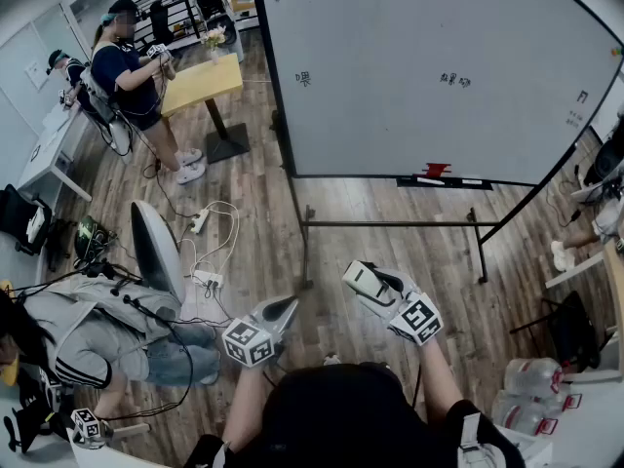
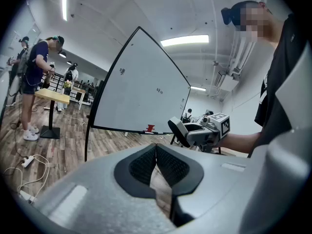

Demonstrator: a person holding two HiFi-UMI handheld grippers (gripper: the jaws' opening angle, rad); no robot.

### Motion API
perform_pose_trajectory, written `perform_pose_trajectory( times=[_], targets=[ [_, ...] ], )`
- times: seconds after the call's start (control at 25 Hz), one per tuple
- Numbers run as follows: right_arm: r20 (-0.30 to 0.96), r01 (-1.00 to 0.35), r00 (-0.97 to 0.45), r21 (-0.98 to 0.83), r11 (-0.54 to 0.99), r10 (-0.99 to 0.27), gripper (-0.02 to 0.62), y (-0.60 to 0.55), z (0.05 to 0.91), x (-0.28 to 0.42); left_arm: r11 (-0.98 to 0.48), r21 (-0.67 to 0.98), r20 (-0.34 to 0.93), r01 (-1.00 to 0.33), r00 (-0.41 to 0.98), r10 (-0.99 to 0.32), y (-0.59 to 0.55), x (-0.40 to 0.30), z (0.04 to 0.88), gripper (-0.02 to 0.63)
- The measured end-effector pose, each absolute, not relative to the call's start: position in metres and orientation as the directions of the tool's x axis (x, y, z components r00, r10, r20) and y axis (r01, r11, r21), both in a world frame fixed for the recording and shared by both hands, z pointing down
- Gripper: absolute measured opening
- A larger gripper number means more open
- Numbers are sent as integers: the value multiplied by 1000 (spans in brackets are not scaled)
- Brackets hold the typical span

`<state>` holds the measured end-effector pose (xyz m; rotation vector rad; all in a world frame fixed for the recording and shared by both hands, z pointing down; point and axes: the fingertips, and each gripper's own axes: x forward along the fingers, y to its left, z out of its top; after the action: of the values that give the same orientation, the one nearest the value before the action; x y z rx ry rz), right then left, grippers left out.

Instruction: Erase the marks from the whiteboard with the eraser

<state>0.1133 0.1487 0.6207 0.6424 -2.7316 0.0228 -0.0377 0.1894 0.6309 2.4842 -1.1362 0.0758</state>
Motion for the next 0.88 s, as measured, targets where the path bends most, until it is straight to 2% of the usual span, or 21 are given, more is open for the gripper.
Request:
perform_pose_trajectory(
  times=[0.48,0.88],
  targets=[
    [339,-424,-844,49,904,-415,258,156,621,112,-593,342,211,-729,674,-708,193,-36,628,12],
    [338,-467,-828,25,884,-447,258,156,613,116,-595,353,215,-722,681,-700,199,-37,625,12]
  ],
)
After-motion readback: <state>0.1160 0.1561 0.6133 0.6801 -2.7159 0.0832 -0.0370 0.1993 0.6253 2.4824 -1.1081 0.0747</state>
